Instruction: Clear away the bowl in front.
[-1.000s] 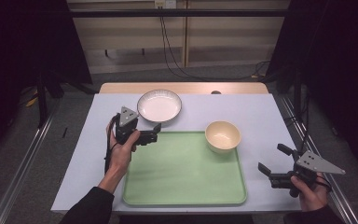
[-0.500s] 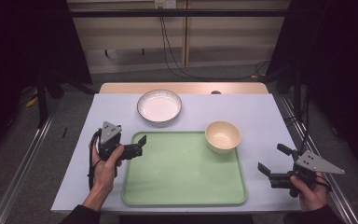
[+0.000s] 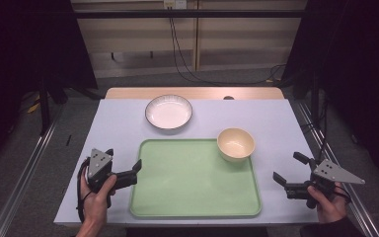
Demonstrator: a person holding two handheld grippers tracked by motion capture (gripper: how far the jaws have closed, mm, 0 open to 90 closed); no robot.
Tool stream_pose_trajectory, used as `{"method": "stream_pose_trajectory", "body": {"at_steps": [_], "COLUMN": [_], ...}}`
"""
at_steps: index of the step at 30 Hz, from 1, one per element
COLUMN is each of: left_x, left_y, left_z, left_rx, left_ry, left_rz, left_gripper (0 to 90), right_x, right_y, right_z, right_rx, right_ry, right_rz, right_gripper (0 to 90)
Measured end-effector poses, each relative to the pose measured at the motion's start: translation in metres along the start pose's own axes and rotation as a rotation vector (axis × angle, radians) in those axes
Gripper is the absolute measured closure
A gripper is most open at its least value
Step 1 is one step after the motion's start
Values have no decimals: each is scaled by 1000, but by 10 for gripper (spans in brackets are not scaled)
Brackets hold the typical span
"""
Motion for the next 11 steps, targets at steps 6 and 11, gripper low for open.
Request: {"method": "stream_pose_trajectory", "body": {"at_steps": [6,11], "left_x": [-22,-28], "left_y": [13,25], "left_z": [-10,-10], "left_rx": [5,-35], "left_ry": [2,-10], "left_rz": [30,69], "left_gripper": [16,18], "right_x": [0,-1], "right_y": [0,-1], "right_z": [1,0], "right_rx": [-3,3], "right_ry": [-5,2], "right_rz": [1,6], "right_gripper": [3,3]}}
Point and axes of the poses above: each handheld gripper's, and its own axes: x roughly forward along the jaws, z roughly out of its top, y roughly to its left, the point moved 7 cm from there along x, roughly forward along the jaws, and after that the axes turned 15 degrees about -y, right-handed, at the moved point
